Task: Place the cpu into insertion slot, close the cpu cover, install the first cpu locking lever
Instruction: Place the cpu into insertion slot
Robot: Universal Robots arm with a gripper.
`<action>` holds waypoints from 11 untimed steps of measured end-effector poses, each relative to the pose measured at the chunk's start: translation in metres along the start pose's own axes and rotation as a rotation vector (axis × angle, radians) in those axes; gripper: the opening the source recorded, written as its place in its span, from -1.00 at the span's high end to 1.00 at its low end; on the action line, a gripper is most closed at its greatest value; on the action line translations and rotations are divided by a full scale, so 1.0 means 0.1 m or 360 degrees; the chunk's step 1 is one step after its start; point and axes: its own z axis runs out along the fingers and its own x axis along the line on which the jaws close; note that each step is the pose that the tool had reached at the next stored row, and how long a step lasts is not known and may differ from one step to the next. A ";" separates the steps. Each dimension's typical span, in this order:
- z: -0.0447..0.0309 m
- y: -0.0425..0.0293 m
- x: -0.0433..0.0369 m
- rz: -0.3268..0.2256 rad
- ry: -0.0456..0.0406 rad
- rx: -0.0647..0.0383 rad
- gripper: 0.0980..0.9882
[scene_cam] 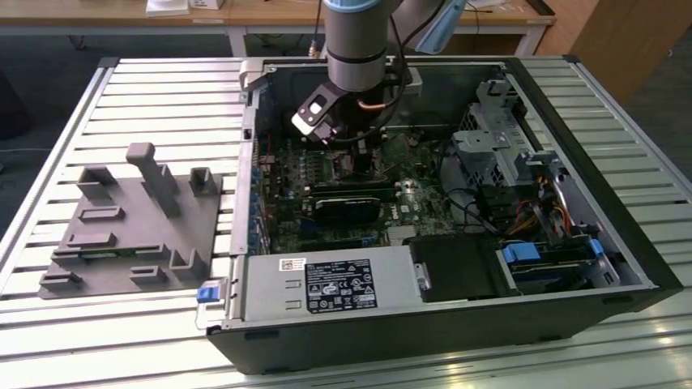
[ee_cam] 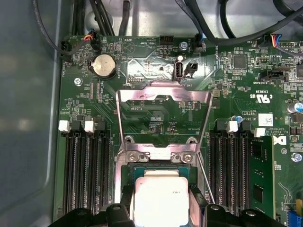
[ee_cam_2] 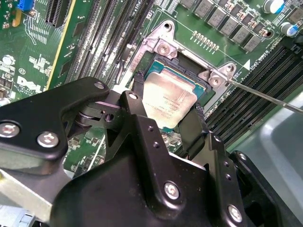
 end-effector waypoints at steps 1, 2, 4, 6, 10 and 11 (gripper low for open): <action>0.003 0.000 0.000 0.0000 0.0000 0.0000 0.00; 0.007 -0.001 0.000 0.0000 -0.0001 0.0000 0.00; 0.011 -0.001 0.001 0.0000 -0.0001 0.0001 0.00; 0.012 -0.001 0.001 0.0000 -0.0001 0.0001 0.00; 0.013 -0.001 0.002 0.0000 -0.0001 0.0001 0.00; 0.013 -0.001 0.002 0.0000 -0.0001 0.0001 0.00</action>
